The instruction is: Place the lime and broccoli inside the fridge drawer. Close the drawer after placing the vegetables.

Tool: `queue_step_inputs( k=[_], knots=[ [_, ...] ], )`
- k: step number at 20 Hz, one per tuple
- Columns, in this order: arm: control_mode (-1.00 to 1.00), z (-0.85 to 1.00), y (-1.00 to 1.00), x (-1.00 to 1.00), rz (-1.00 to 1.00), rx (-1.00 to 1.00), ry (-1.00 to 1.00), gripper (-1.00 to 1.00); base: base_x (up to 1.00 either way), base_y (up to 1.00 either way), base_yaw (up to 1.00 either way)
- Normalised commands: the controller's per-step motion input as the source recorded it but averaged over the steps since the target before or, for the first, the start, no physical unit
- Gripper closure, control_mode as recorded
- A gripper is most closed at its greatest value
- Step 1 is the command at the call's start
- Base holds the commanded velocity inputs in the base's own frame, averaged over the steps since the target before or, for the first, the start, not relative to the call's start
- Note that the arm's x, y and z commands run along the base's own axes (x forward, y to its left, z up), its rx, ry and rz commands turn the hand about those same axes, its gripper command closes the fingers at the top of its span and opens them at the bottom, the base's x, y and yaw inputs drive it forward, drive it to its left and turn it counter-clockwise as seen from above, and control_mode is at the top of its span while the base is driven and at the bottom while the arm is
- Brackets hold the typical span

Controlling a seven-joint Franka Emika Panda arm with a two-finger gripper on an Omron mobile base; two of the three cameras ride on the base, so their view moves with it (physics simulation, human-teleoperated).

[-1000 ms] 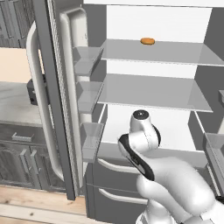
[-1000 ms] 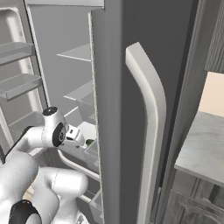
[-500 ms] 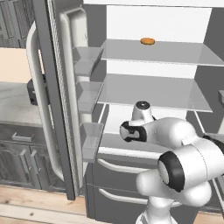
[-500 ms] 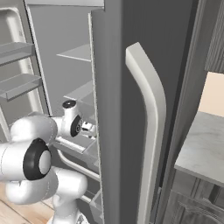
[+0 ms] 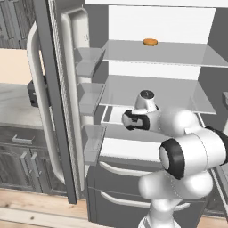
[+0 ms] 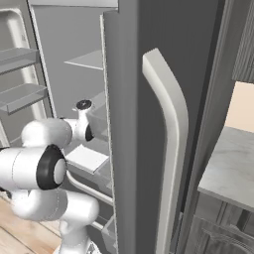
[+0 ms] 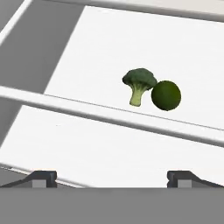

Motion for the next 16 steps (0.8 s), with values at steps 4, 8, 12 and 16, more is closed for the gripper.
queue_step_inputs(
  k=[4,8,12,16],
  knots=[
    [-1.0,0.44,-0.22,-1.0,-0.04,0.02,-0.15,-1.0,0.0,0.0,0.0],
    [-1.0,0.49,-0.17,-0.53,-0.05,0.01,-0.01,-1.0,0.0,0.0,0.0],
    [-1.0,0.1,0.0,-0.21,-0.04,0.0,0.0,-1.0,0.0,0.0,0.0],
    [-1.0,-0.01,0.0,-0.13,-0.03,0.0,0.0,-1.0,0.0,0.0,0.0]
  ],
)
